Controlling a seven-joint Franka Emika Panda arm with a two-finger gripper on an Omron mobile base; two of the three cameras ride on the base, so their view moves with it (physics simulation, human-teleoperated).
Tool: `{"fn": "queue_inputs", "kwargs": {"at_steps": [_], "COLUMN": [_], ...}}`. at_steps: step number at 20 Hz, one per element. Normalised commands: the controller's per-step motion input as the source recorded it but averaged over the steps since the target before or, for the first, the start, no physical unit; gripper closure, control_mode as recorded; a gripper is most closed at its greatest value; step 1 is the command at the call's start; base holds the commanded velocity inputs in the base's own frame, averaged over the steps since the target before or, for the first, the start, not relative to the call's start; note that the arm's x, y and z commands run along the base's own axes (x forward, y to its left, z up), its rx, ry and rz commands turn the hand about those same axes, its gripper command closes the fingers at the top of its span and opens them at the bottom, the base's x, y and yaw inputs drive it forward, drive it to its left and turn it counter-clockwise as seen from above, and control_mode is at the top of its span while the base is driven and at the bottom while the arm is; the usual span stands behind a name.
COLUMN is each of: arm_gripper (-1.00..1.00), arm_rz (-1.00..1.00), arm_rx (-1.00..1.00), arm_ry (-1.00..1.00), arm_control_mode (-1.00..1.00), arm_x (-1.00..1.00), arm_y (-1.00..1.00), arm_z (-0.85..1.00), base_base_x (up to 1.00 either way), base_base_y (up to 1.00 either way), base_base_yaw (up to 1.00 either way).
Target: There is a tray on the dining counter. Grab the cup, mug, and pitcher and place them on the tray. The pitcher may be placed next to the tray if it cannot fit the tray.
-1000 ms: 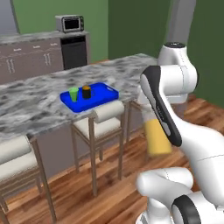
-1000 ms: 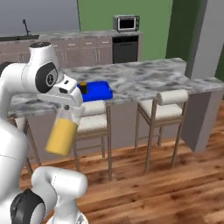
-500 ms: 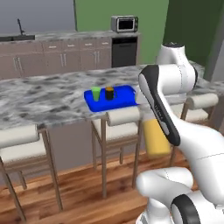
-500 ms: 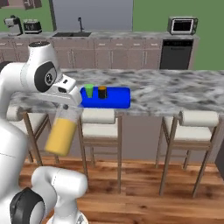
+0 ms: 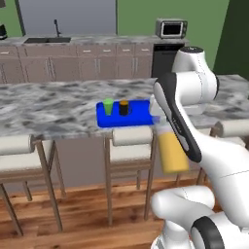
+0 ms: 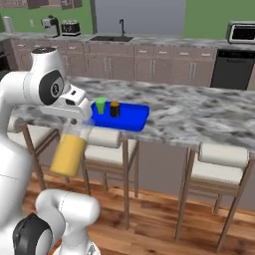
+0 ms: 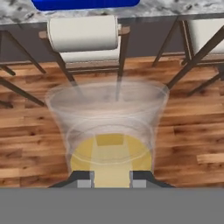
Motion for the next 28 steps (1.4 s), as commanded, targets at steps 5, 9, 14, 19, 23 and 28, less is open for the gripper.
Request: {"fn": "queue_inputs", "kwargs": {"at_steps": [5, 9, 14, 19, 23, 28], "arm_gripper": [1.0, 1.0, 1.0, 1.0, 1.0, 1.0], "arm_rz": [0.0, 0.0, 0.0, 0.0, 0.0, 0.0], "arm_rx": [0.0, 0.0, 0.0, 0.0, 0.0, 0.0], "arm_ry": [0.0, 0.0, 0.0, 0.0, 0.0, 0.0], "arm_control_mode": [1.0, 1.0, 1.0, 1.0, 1.0, 1.0], "arm_x": [0.0, 0.0, 0.0, 0.0, 0.0, 0.0], "arm_y": [0.0, 0.0, 0.0, 0.0, 0.0, 0.0], "arm_z": [0.0, 0.0, 0.0, 0.0, 0.0, 0.0], "base_base_x": [0.41, 0.6, 0.67, 0.47, 0.43, 0.44], "base_base_y": [-0.57, -0.17, -0.03, 0.0, 0.0, 0.0], "base_base_yaw": [0.13, 0.0, 0.0, -0.01, -0.06, -0.13]}}
